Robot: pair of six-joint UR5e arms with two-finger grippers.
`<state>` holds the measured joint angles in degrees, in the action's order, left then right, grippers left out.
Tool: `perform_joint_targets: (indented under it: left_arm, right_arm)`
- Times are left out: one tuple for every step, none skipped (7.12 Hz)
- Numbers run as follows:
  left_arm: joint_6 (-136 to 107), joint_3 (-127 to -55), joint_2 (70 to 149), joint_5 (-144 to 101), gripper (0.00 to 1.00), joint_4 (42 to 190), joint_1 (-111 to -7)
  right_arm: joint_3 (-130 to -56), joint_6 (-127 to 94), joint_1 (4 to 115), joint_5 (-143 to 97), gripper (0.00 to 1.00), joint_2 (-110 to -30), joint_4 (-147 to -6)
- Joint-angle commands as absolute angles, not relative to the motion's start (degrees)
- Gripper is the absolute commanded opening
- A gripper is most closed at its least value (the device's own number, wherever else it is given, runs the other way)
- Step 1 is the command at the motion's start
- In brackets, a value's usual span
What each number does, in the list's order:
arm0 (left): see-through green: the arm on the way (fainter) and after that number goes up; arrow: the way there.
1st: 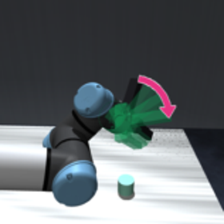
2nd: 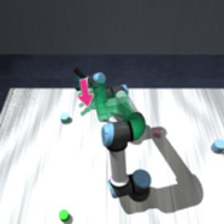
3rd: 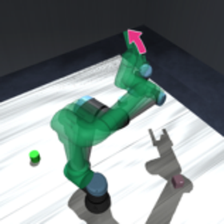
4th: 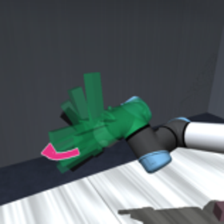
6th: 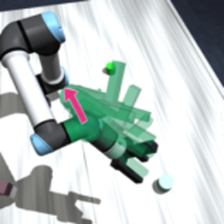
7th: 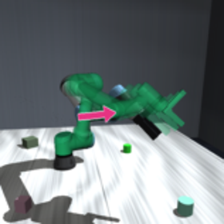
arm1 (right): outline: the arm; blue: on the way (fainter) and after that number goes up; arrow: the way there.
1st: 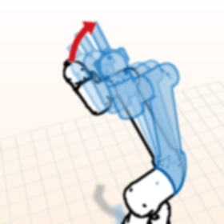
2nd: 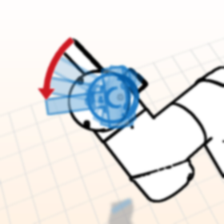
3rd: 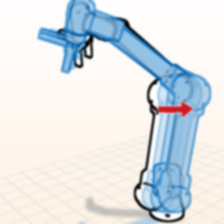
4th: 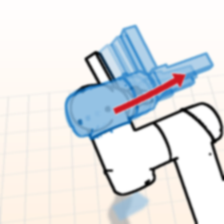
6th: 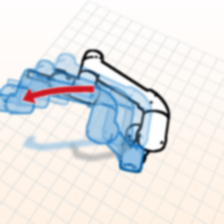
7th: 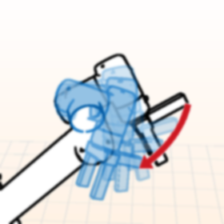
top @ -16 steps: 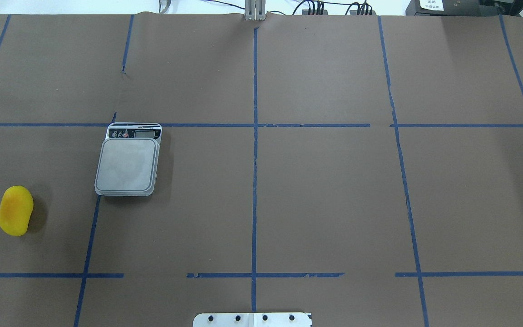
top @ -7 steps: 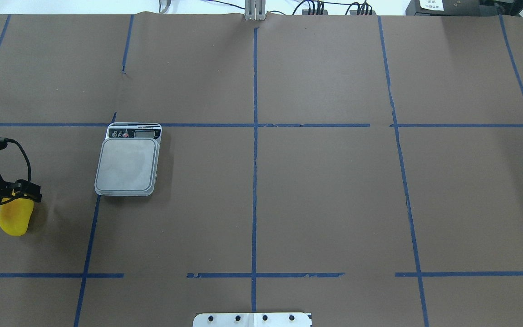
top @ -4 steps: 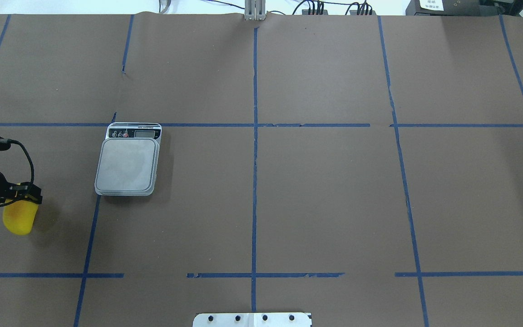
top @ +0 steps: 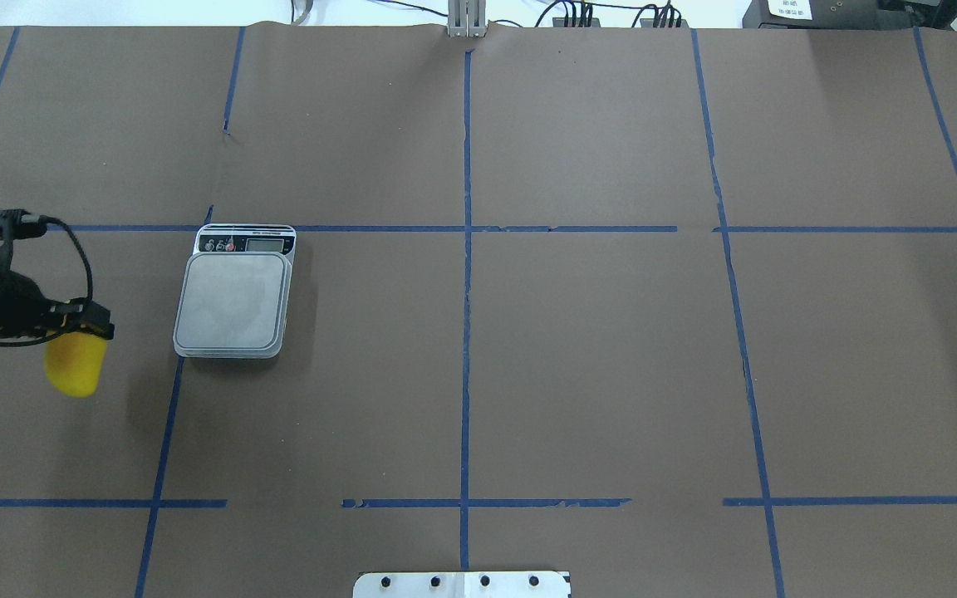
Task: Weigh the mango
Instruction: 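Lift the mango with the left gripper and carry it over the scale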
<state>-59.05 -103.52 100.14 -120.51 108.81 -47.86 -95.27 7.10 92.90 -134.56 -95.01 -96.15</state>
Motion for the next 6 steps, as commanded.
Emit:
perform_joint_targets:
  left_arm:
    - [-58.6, -98.6, 107.8, -120.5, 0.00, 104.7, -47.6]
    - [-58.5, -97.6, 107.8, -120.6, 0.00, 104.8, -47.6]
    - [-58.4, -96.7, 109.8, -120.5, 0.00, 104.3, -47.5]
    - [-58.6, -94.0, 112.0, -120.5, 0.00, 104.5, -47.5]
    - [-59.1, -94.2, 112.4, -120.5, 0.00, 104.4, -47.5]
    - [-59.1, -93.8, 112.0, -120.3, 0.00, 104.7, -46.2]
  right_arm:
    - [-95.3, 7.1, 92.9, -134.6, 1.00, -95.0, -96.2]
    - [-95.3, 7.1, 92.9, -134.6, 1.00, -95.0, -96.2]
    - [-95.3, 7.1, 92.9, -134.6, 1.00, -95.0, -96.2]
    - [-95.3, 7.1, 92.9, -134.6, 1.00, -95.0, -96.2]
    - [-95.3, 7.1, 92.9, -134.6, 1.00, -95.0, -96.2]
    - [-95.3, 7.1, 92.9, -134.6, 1.00, -95.0, -96.2]
